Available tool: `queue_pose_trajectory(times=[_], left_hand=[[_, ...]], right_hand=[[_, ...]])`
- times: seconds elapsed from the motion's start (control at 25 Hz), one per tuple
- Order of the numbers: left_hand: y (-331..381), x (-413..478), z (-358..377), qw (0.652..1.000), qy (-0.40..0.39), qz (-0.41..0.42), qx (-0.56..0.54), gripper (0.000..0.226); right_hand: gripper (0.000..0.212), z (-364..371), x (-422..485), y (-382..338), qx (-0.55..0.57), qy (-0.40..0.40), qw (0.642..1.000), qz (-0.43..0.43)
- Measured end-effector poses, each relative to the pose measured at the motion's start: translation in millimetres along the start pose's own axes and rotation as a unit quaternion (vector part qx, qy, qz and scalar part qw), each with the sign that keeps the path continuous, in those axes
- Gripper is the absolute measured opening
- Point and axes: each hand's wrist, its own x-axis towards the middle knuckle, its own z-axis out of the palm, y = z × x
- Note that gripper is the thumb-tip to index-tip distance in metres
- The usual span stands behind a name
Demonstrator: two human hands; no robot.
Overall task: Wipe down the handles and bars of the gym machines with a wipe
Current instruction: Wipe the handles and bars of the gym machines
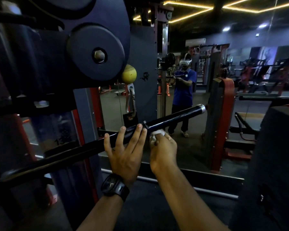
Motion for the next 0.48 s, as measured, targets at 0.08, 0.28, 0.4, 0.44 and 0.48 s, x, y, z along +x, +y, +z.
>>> queue_pose_trajectory(times=[0.08, 0.28, 0.4, 0.44, 0.48], left_hand=[[-1, -2, -2, 1.000, -0.004, 0.007, -0.006, 0.043], [-5, -2, -6, 1.000, -0.012, 0.018, -0.003, 0.046], [-2, 0, -7, 1.000, -0.021, 0.016, -0.007, 0.053], [0, 0, -7, 1.000, -0.021, 0.012, -0.012, 0.056], [1, 0, -7, 1.000, -0.018, 0.009, -0.014, 0.058]], right_hand=[[0.024, -3, -1, 5, 0.002, -0.020, 1.000, -0.004], [0.012, -22, -19, -3, -0.264, -0.015, 0.935, -0.238], [0.031, -30, -3, -15, -0.409, -0.030, 0.797, -0.442], [0.036, -29, 5, -16, -0.460, -0.066, 0.753, -0.466], [0.039, -31, 12, -13, -0.504, -0.102, 0.704, -0.491]])
